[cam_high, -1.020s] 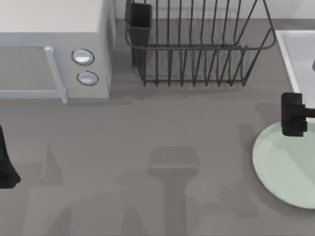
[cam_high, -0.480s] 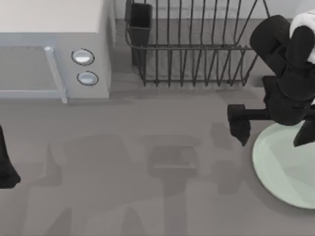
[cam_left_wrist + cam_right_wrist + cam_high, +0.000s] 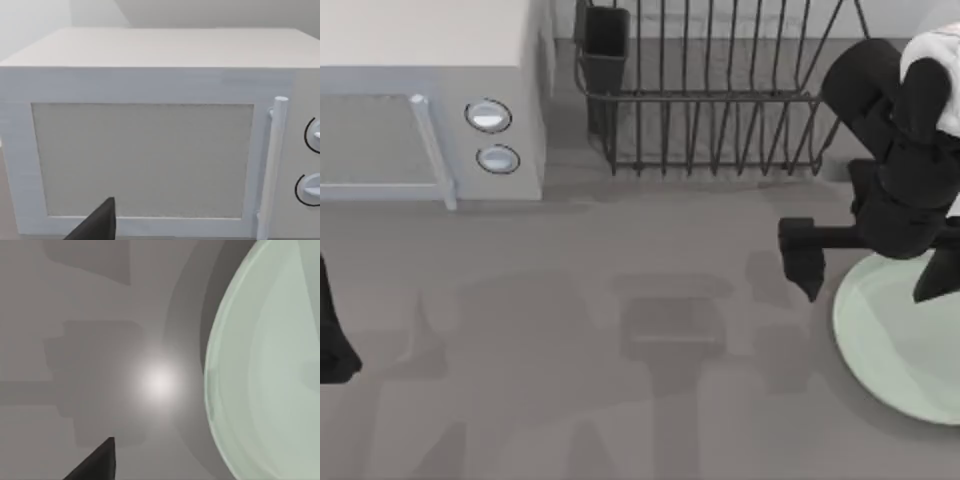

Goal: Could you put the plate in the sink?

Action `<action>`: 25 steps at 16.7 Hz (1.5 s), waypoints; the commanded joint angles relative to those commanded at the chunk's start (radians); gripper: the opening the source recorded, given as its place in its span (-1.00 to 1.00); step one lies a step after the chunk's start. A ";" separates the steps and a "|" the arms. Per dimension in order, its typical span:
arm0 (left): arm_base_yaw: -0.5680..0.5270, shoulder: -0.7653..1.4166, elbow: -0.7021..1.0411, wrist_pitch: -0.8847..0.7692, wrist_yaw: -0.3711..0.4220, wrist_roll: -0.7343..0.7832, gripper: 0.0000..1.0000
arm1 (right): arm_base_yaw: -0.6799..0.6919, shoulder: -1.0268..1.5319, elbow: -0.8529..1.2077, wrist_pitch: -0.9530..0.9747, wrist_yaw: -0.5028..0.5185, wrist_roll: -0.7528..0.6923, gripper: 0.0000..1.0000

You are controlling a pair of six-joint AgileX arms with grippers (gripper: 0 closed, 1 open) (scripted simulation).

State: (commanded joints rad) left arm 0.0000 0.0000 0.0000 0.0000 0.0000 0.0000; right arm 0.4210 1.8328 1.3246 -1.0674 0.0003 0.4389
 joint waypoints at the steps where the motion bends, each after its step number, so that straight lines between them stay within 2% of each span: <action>1: 0.000 0.000 0.000 0.000 0.000 0.000 1.00 | 0.000 0.012 -0.016 0.023 0.000 0.000 1.00; 8: 0.000 0.000 0.000 0.000 0.000 0.000 1.00 | 0.006 0.139 -0.180 0.336 0.001 0.005 1.00; 14: 0.000 0.000 0.000 0.000 0.000 0.000 1.00 | 0.007 0.158 -0.204 0.367 0.001 0.006 1.00; 25: 0.000 0.000 0.000 0.000 0.000 0.000 1.00 | 0.007 0.158 -0.204 0.367 0.001 0.006 -0.66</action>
State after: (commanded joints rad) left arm 0.0000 0.0000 0.0000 0.0000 0.0000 0.0000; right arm 0.4281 1.9912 1.1210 -0.7006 0.0014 0.4446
